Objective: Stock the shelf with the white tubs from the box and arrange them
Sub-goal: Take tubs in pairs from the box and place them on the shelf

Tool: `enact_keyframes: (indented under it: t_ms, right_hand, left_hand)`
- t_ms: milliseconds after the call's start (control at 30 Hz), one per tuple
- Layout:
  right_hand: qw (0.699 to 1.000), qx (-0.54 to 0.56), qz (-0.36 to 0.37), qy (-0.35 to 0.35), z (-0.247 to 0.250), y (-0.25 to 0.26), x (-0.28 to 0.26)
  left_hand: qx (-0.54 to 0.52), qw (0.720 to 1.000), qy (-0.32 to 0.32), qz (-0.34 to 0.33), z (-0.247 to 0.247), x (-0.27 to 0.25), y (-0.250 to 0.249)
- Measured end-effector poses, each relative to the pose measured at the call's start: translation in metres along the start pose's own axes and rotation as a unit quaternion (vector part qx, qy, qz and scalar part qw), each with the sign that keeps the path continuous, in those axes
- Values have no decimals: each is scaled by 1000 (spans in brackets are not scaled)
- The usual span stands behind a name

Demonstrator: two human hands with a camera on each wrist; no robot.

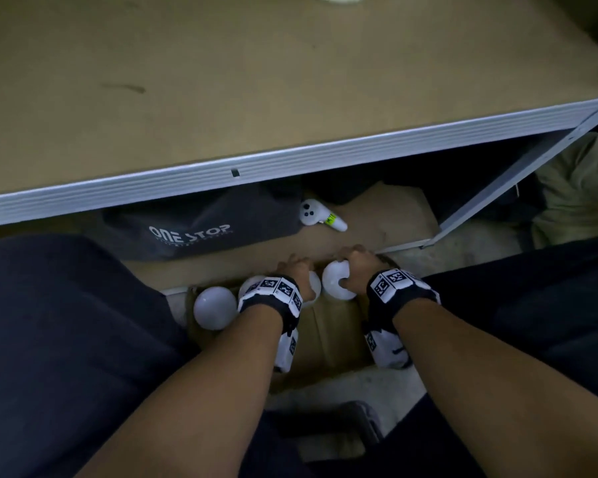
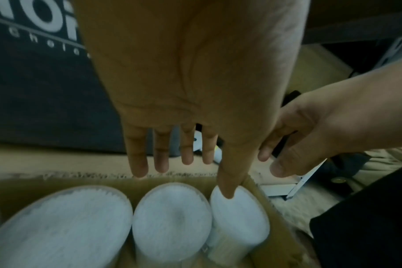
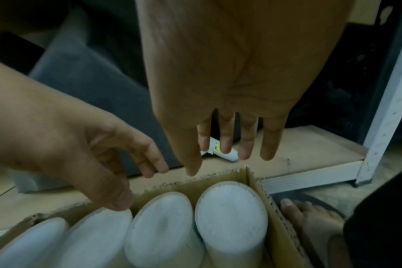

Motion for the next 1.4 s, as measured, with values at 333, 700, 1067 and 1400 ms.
enact_keyframes:
  t_ms: [333,700,1067,1400]
  right_hand:
    - [999,-39,-23,16,-42,-3,34]
    - [988,-147,-35,-16,-64,3,49]
    - [995,-88,-44,19,-40,9,29]
    - [999,-30,-37,-8,18,25,-23]
  left_hand:
    - [-5,998,1,57,-35,38,14]
    - [-9,999,-33,33,-50,50,20]
    - [-10,1000,-10,27,-32,27,18]
    - [35,998,-58,-20,32,-35,-4]
Point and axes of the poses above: each hand's wrist, its own x-axis towards the middle knuckle, its own z-axis out of the back of the hand, y = z × x, the point moved 4 cm from there along x, towards the middle knuckle, and after that the axes turned 3 degrees about y, right-handed, at the moved point
